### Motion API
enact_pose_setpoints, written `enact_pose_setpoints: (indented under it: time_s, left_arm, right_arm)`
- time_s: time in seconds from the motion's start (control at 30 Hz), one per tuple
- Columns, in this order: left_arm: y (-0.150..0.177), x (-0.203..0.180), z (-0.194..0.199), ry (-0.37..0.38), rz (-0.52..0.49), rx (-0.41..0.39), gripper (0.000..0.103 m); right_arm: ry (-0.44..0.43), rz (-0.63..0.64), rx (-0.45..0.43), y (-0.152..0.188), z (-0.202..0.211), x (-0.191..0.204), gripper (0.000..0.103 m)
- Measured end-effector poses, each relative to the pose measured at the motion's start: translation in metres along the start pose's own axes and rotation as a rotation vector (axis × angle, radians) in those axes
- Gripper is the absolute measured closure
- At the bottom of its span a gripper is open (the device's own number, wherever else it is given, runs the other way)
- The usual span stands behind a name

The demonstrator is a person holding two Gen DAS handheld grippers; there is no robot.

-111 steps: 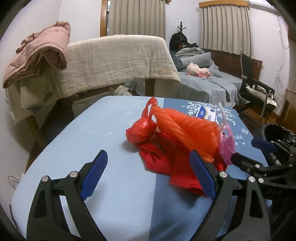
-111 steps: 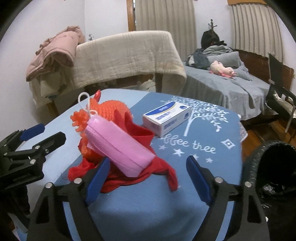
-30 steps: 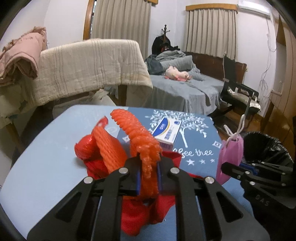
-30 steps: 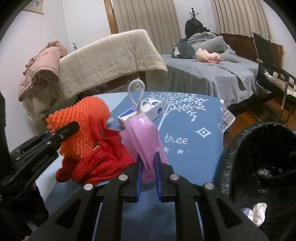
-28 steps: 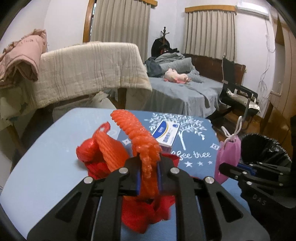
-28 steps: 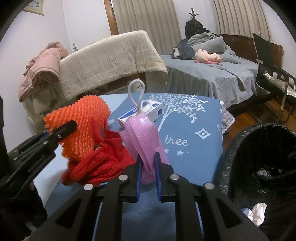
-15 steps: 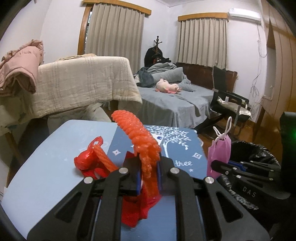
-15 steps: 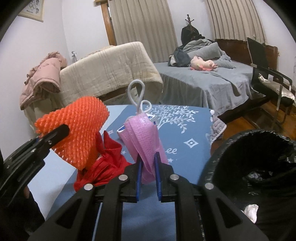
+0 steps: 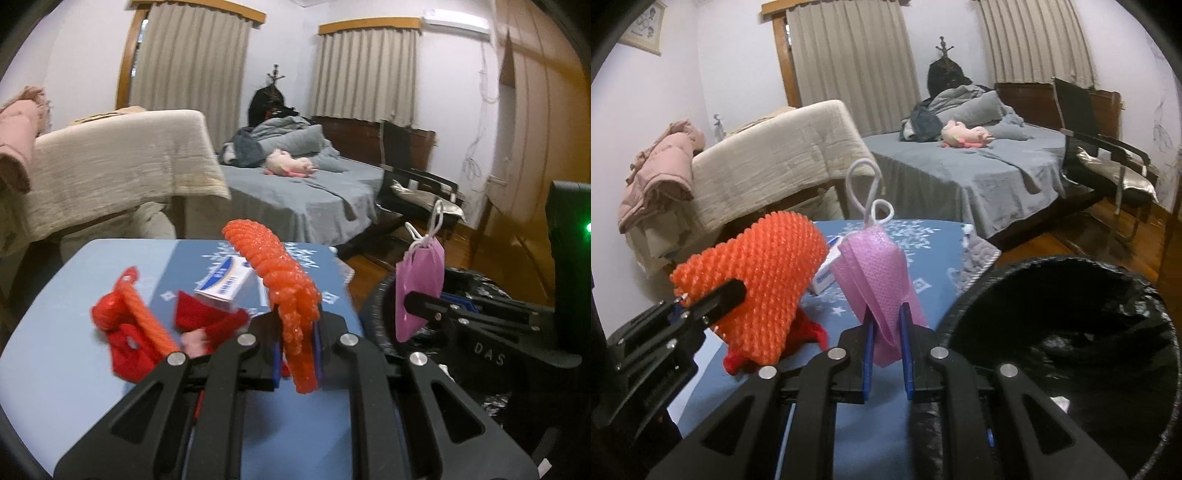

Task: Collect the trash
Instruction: 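Carry pink bag and orange net over the bin and open both tools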

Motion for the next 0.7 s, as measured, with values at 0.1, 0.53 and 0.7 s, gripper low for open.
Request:
enact_pose_setpoints:
  time_s: [0.1,0.53,0.7]
  left_arm:
    - [0.002,-0.017,-0.005,0.028,-0.025,0.008,0.091]
    - [0.006,-0.082,-0.042,0.129,-0.118,0.064,0.091]
    - [0.0,-0.109,-0.054,0.175,-0.158,0.071,0.091]
  right_arm:
    - [0.032,-0.022,-0.002,0.004,0.008,-0.017,0.09]
    - [0.166,-0.161,-0.009,0.023,0.034,-0.105,0.09]
    - [0.211,-0.21,-0.017,0.026,0.042,-0.136,0.09]
Point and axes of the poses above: each gripper's, at about its wrist camera, not at the fingertips, and z roughly against the way its jaws point, x to its left, y to its underside, the point moved 7 cm from there along -z, roughly the way its jaws point, and after that the axes turned 12 degrees about x, right-handed, at the moved point
